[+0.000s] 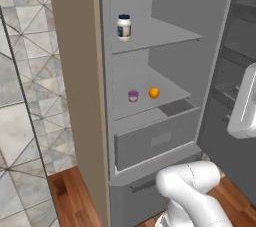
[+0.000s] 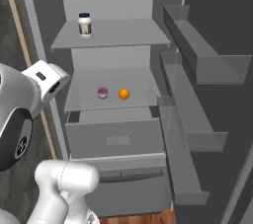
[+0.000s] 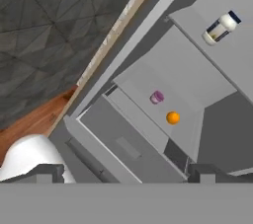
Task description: Place the mayonnaise and condiment bottle from the counter to the top shelf of the fridge. If the existing items in the fridge are on the top shelf, move them to other shelves.
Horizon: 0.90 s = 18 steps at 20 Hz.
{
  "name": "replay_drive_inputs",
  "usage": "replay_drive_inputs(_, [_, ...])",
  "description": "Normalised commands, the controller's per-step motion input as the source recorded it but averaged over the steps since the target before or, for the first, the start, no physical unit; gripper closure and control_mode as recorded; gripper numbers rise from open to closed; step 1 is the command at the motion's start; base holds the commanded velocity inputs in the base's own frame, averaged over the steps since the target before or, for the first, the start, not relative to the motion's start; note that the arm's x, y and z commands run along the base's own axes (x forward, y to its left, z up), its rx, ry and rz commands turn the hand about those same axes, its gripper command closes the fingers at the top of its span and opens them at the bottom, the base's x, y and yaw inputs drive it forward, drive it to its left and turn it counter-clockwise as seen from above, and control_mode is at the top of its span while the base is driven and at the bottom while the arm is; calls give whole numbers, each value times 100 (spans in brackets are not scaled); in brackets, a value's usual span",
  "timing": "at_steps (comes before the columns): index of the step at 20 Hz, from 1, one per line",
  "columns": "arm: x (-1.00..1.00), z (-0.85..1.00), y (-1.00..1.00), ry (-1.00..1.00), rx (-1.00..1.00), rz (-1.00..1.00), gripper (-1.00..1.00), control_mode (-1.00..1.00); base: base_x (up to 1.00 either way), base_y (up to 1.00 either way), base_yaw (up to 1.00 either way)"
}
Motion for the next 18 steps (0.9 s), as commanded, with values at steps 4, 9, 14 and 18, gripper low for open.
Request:
replay_drive_inputs(4, [0, 0, 0, 0, 0, 0, -100, 100, -100, -56, -17])
replay_drive_inputs(9, [0, 0, 0, 0, 0, 0, -100, 100, -76, -43, -62])
replay_drive_inputs(14, [0, 0, 0, 0, 0, 0, -100, 100, -11, -15, -86])
replay_drive_inputs(18, [0, 0, 0, 0, 0, 0, -100, 100, 0, -8, -93])
